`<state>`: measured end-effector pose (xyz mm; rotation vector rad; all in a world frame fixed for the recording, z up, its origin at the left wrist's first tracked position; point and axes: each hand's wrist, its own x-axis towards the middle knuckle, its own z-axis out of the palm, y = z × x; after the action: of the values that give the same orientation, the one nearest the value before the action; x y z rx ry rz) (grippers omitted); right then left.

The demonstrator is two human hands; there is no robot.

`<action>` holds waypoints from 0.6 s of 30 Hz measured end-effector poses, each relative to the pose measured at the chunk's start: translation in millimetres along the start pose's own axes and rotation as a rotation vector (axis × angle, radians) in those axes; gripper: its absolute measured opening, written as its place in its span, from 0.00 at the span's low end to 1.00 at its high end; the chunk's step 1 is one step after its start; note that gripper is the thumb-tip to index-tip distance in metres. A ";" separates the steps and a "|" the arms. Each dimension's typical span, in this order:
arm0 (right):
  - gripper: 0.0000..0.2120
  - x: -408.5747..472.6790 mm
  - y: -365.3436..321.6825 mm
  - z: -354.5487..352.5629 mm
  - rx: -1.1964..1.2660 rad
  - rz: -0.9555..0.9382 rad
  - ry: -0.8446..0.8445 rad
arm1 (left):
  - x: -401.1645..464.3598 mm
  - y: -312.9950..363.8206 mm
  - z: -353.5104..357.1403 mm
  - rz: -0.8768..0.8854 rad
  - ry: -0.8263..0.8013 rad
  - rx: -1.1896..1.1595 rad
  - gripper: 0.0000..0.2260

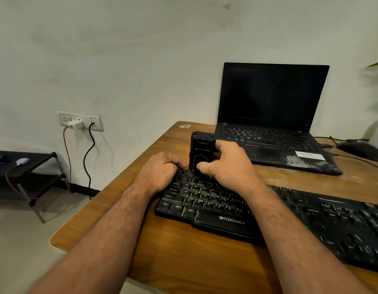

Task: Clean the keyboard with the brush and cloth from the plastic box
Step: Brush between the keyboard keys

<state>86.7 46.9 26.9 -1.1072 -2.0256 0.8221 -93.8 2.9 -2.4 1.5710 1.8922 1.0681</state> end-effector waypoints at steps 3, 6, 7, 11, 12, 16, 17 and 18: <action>0.18 2.0 1.2 1.1 -0.087 0.012 0.041 | -1.7 2.0 0.6 0.018 -0.015 0.035 0.15; 0.17 1.9 3.8 -4.7 -0.015 0.025 0.026 | -2.1 3.8 -0.4 -0.049 -0.023 -0.011 0.16; 0.17 -0.2 3.0 -6.0 0.025 0.028 -0.007 | -1.8 4.6 -1.1 -0.074 -0.029 -0.038 0.16; 0.15 -3.1 0.6 -5.0 -0.049 0.041 0.030 | -1.6 13.2 -2.9 -0.117 -0.076 -0.022 0.16; 0.15 -2.8 0.9 -6.1 -0.046 0.045 0.048 | -1.5 15.0 -1.2 -0.122 -0.069 -0.008 0.17; 0.18 -6.3 2.9 -9.8 0.014 0.038 -0.019 | -0.1 11.2 5.6 -0.136 0.046 -0.009 0.16; 0.18 -6.6 3.5 -9.8 0.016 0.043 -0.012 | -0.2 8.8 6.4 -0.138 0.061 -0.013 0.17; 0.18 -6.5 3.7 -10.1 0.027 0.057 0.010 | -0.1 7.0 6.9 -0.139 0.072 -0.007 0.17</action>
<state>99.0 44.9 28.1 -1.1558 -1.9772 0.8689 -84.3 5.0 -0.9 1.3910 2.0106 1.0825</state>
